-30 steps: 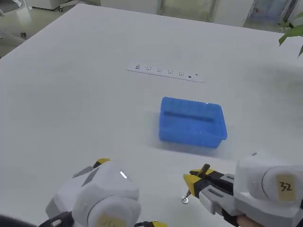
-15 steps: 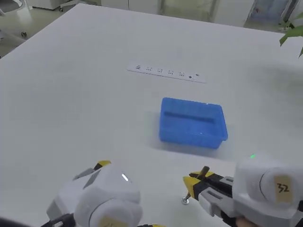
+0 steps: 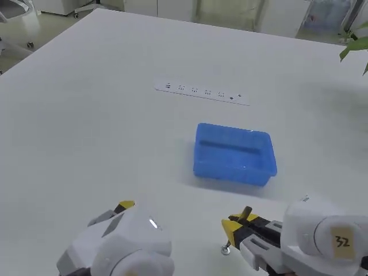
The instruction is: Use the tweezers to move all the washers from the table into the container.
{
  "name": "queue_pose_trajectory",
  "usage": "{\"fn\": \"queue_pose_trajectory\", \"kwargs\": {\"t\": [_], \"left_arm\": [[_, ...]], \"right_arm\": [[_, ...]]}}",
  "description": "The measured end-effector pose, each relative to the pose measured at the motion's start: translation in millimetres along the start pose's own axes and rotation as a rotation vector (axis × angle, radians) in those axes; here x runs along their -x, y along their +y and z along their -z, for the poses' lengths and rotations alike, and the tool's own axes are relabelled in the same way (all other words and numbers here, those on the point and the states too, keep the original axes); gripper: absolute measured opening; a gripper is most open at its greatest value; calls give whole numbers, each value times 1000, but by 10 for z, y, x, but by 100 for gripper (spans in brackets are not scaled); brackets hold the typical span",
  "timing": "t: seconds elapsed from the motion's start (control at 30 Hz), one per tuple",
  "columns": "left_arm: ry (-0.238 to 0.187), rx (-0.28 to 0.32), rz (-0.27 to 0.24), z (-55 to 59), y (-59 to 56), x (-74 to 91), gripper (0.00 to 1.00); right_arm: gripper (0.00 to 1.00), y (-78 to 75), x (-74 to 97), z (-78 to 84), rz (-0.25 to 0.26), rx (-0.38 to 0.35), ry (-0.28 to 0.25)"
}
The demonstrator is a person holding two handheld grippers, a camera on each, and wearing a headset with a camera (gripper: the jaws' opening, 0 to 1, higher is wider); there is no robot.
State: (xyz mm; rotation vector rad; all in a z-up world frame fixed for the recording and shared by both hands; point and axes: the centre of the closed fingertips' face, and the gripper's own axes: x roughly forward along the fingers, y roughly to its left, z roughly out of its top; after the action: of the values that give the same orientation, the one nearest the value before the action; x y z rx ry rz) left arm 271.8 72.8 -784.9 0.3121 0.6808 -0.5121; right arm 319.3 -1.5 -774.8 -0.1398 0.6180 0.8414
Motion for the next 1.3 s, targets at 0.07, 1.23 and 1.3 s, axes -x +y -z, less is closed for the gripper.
{"fn": "queue_pose_trajectory", "kwargs": {"t": [0.07, 1.23, 1.3], "left_arm": [[0, -3, -2, 0, 3, -1, 99], [2, -15, 6, -3, -21, 2, 99], [2, -14, 4, -2, -15, 2, 99]], "right_arm": [[4, 3, 2, 4, 0, 1, -1], [4, -359, 167, -915, 68, 22, -135], [4, -410, 159, -963, 75, 30, -142]]}}
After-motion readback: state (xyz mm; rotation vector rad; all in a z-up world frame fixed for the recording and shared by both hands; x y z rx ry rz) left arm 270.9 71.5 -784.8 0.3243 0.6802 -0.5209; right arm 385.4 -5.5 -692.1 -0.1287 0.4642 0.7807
